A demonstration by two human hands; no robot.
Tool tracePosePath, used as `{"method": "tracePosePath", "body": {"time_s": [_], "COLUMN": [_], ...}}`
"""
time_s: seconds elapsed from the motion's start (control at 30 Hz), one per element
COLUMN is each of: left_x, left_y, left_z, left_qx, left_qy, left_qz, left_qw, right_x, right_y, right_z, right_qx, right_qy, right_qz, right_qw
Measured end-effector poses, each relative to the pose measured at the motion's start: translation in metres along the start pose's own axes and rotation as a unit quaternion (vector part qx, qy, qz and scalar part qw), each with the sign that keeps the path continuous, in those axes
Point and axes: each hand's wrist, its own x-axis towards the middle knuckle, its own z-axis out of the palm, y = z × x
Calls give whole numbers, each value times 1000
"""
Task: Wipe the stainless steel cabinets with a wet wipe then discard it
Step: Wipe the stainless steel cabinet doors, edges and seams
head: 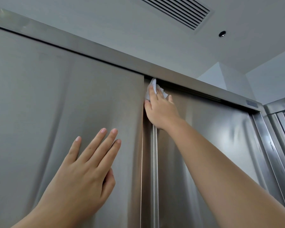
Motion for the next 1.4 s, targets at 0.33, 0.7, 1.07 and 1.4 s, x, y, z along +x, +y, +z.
{"method": "tracePosePath", "body": {"time_s": [0.33, 0.7, 1.07, 1.4], "left_x": [0, 0, -1, -1], "left_y": [2, 2, 2, 2], "left_z": [-3, -4, -4, -7], "left_qx": [4, 7, 3, 5], "left_qy": [-28, -36, -30, -53], "left_qz": [-10, -5, -2, 1], "left_qw": [1000, 999, 1000, 999], "right_x": [-51, -102, -84, -153], "right_y": [-4, -10, -10, -13], "right_z": [16, 27, 19, 39], "right_qx": [-49, -17, -18, -45], "right_qy": [-6, -23, -38, -47], "right_qz": [-13, -28, -17, -50], "right_qw": [999, 999, 999, 997]}}
